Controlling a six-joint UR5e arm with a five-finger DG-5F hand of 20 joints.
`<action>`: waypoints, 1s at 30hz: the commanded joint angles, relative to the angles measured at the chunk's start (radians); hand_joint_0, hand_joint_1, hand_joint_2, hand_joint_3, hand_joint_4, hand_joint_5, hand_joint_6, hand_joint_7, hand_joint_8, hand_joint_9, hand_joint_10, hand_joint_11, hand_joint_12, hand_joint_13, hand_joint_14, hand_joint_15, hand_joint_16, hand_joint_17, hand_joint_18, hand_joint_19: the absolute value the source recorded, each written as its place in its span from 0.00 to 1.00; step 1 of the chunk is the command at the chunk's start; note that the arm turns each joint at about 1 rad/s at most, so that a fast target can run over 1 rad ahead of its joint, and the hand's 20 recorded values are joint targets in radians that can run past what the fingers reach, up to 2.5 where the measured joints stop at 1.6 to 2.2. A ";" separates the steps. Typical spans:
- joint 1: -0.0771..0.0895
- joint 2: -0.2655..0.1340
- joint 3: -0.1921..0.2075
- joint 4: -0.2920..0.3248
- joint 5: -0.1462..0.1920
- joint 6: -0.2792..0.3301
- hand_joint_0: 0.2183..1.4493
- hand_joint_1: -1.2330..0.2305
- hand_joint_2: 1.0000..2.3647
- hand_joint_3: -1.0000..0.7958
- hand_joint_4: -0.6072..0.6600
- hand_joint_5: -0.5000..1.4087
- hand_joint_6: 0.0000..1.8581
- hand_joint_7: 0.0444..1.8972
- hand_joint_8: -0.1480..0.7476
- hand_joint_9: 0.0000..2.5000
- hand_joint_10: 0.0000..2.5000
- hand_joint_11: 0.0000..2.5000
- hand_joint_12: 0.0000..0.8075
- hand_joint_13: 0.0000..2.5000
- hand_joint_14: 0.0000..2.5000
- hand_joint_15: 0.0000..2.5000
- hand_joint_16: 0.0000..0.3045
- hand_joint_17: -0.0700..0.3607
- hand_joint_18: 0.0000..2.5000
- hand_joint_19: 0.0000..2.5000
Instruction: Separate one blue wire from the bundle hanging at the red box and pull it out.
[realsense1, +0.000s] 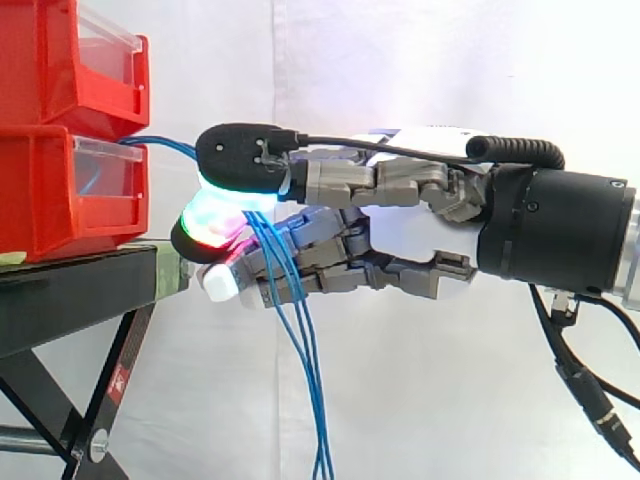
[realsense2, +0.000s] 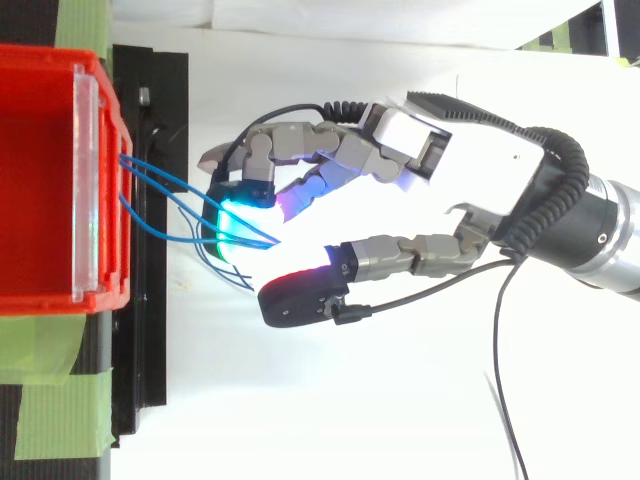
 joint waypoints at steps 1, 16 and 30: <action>0.001 0.000 0.000 0.000 0.000 0.000 0.28 0.45 0.01 0.37 0.59 0.23 0.27 0.76 0.49 0.35 0.00 0.18 0.44 0.17 0.00 0.09 0.15 0.41 0.13 0.17; -0.003 0.000 0.000 0.006 -0.003 0.003 0.30 0.51 0.01 0.40 0.72 0.21 0.27 0.59 0.49 0.34 0.00 0.16 0.44 0.16 0.00 0.09 0.16 0.41 0.12 0.18; -0.007 0.000 0.001 0.004 -0.003 0.000 0.33 0.39 0.01 0.42 0.68 0.21 0.27 0.74 0.51 0.34 0.01 0.19 0.44 0.18 0.00 0.10 0.15 0.41 0.14 0.17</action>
